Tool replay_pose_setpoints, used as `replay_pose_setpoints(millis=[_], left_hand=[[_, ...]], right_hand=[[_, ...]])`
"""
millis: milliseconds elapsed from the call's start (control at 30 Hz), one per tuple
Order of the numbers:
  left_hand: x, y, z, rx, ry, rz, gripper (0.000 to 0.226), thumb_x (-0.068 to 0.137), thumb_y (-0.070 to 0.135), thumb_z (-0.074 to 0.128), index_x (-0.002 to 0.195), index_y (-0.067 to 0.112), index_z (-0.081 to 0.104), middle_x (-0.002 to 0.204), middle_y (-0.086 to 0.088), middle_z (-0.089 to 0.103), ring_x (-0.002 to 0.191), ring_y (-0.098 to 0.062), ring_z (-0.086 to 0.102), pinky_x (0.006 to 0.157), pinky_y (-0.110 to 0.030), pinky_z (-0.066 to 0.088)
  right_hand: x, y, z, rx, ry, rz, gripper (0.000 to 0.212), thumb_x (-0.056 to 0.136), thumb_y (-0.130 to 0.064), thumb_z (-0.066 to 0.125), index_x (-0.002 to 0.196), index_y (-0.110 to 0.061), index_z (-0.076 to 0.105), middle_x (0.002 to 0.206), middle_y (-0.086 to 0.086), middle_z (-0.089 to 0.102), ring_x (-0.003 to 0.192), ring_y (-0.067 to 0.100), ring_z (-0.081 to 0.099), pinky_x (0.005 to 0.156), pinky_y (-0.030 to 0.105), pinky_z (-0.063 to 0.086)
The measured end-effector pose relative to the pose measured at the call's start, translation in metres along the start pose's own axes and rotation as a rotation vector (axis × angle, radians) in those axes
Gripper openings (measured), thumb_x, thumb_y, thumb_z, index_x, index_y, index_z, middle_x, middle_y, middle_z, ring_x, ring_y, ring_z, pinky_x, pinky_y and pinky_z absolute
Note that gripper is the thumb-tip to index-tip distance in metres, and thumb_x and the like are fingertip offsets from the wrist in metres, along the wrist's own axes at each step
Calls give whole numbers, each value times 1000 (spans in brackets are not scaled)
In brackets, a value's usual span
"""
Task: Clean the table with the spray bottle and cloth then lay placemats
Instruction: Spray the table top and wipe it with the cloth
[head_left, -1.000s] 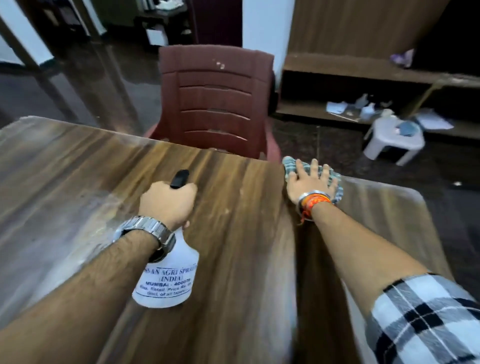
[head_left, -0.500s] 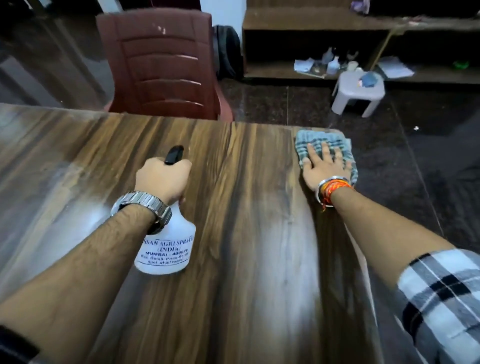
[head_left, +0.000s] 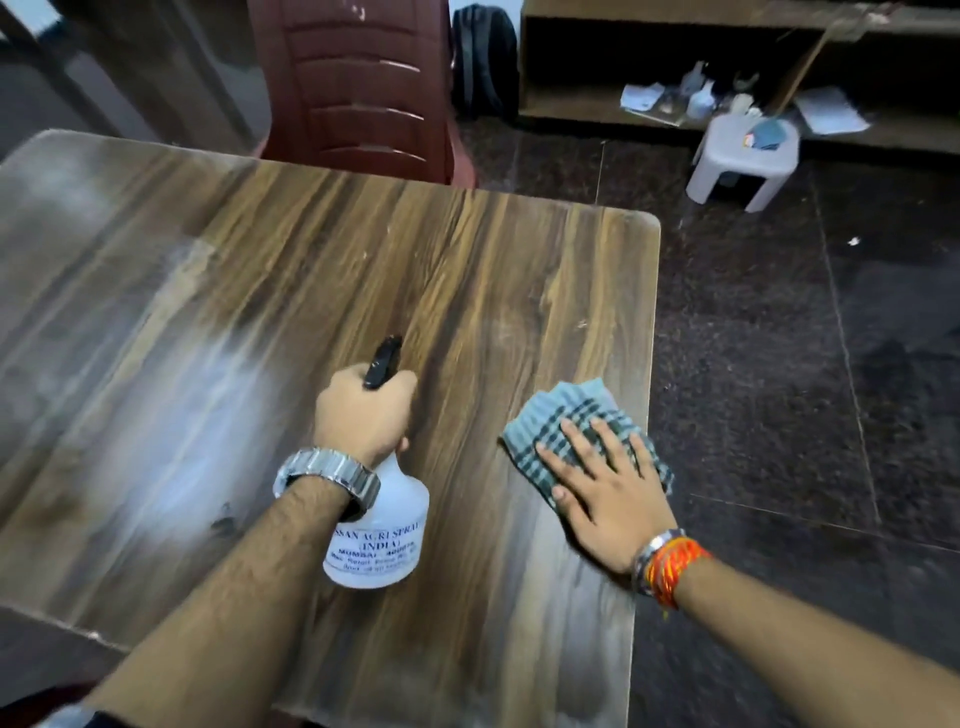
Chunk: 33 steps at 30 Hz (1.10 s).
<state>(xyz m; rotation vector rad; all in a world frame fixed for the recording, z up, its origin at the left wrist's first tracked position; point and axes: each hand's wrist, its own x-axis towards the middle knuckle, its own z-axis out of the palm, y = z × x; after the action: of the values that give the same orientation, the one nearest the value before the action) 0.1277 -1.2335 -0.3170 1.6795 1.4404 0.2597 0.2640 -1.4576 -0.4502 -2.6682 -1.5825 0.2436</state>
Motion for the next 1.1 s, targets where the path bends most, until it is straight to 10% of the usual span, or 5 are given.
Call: replay_pose_setpoints(millis=[567,1100], left_hand=[[-119,-100,-75,-23,-34,-24,18,79,24,61,66,15,53,48,2,55,39,-24,64,50,-26,47],[-155,-165,-176,2,211,-153,28,84,20,61,64,15,42,37,8,45,44,-27,67,45,-22,38]], right_hand=[[-183,-162,31,160,-14,156,54,90,-50,36,143,-45,31,153,-5,32,141,28,25,111,53,17],[-60,-340,39,271,-74,-9,53,83,-47,39,133,-35,53,140,1,52,134,33,41,107,57,18]])
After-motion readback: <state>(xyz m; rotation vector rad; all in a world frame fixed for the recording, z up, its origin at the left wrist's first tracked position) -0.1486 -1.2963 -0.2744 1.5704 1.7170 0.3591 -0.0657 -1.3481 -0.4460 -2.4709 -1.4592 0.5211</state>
